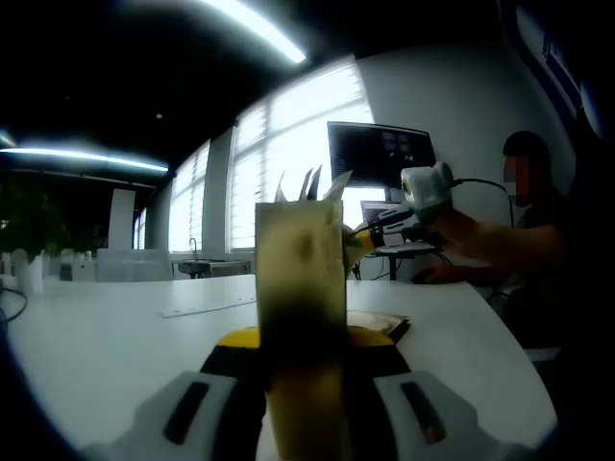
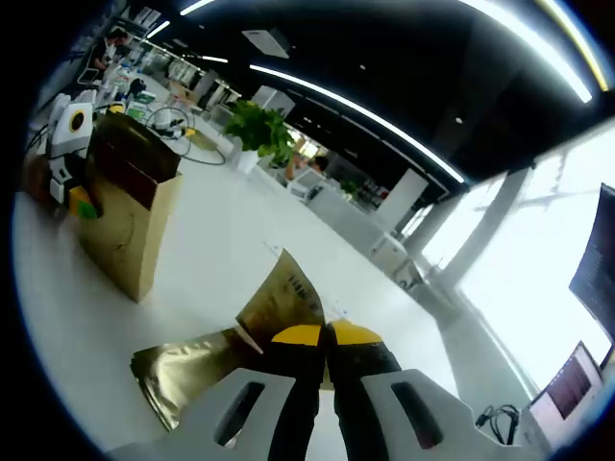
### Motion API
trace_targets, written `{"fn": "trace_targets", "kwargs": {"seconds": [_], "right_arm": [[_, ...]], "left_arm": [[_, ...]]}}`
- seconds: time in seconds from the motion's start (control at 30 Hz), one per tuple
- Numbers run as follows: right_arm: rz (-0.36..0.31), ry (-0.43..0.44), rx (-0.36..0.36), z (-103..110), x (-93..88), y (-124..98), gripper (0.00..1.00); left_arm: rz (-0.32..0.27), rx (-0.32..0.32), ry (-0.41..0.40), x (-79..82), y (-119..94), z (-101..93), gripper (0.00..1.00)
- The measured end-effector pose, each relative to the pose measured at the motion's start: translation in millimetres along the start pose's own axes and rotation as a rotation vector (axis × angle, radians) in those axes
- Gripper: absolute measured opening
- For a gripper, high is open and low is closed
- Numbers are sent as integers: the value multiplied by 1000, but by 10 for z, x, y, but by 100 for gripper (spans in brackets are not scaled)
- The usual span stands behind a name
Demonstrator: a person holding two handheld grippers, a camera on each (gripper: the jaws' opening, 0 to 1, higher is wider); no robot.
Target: Extract single mask from mask box in order stack masks on table
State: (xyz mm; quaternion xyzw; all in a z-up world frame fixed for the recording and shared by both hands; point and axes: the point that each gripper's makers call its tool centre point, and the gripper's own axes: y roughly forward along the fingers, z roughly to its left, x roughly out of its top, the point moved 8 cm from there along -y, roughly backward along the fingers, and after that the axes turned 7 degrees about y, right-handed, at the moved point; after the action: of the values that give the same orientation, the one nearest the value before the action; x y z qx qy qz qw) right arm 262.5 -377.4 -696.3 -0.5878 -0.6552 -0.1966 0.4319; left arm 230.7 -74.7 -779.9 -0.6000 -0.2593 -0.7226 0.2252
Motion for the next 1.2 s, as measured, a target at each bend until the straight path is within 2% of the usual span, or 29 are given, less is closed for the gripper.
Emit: {"fn": "trace_targets", "kwargs": {"seconds": [0.17,0.3,0.4,0.7,0.77,1.03,1.2], "right_arm": [[3,-25,22,186,-68,-114,0],[11,-39,35,385,-220,-204,0],[30,-69,46,507,-316,-229,0],[46,-77,83,825,-502,-281,0],[49,-99,84,837,-574,-266,0],[67,-95,109,986,-697,-281,0],[74,-104,119,1018,-723,-266,0]], "left_arm": [[1,0,1,-9,-2,-4,32],[2,0,2,-15,-2,-6,32],[2,0,1,-20,0,-9,32],[3,1,3,-32,-3,-12,32],[3,1,3,-32,-5,-14,32],[3,1,2,-36,-12,-19,32],[3,2,3,-38,-18,-17,32]]}}
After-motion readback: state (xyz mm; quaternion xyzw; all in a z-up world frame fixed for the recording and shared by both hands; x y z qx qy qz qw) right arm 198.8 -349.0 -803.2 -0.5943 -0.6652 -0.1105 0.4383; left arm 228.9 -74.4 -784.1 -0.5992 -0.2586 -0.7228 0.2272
